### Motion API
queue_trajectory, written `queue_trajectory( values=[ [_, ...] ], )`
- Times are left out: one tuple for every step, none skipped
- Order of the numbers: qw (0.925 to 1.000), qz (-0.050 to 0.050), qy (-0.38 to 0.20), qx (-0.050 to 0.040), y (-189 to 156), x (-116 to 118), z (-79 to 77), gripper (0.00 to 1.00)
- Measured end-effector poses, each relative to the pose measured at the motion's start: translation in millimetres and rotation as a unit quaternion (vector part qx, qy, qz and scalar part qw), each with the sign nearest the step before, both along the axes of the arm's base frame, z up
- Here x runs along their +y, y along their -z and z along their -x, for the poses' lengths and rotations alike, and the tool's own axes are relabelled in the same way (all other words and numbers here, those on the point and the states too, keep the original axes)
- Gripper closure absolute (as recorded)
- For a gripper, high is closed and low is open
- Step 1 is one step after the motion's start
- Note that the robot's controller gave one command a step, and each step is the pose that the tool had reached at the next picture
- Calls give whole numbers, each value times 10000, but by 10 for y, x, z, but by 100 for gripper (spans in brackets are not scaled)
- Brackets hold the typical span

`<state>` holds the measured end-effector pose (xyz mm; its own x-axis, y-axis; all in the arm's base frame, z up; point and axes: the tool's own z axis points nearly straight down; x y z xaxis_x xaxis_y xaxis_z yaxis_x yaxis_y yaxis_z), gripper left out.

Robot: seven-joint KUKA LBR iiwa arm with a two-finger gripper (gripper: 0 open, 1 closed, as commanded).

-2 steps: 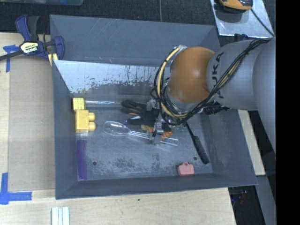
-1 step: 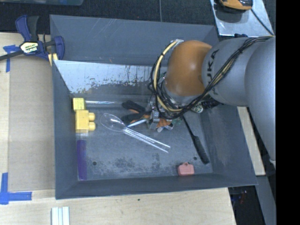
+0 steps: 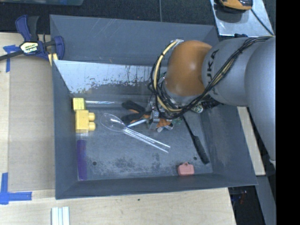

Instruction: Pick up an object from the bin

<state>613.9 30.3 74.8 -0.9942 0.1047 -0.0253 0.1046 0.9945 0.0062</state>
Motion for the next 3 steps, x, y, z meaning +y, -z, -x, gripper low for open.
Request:
queue_trajectory(
  values=[
    [10000,1,2,26,-127,-3,19,100],
    [10000,2,5,24,-453,-6,19,100],
    [10000,1,10,-14,-690,-10,1,100]
  ],
)
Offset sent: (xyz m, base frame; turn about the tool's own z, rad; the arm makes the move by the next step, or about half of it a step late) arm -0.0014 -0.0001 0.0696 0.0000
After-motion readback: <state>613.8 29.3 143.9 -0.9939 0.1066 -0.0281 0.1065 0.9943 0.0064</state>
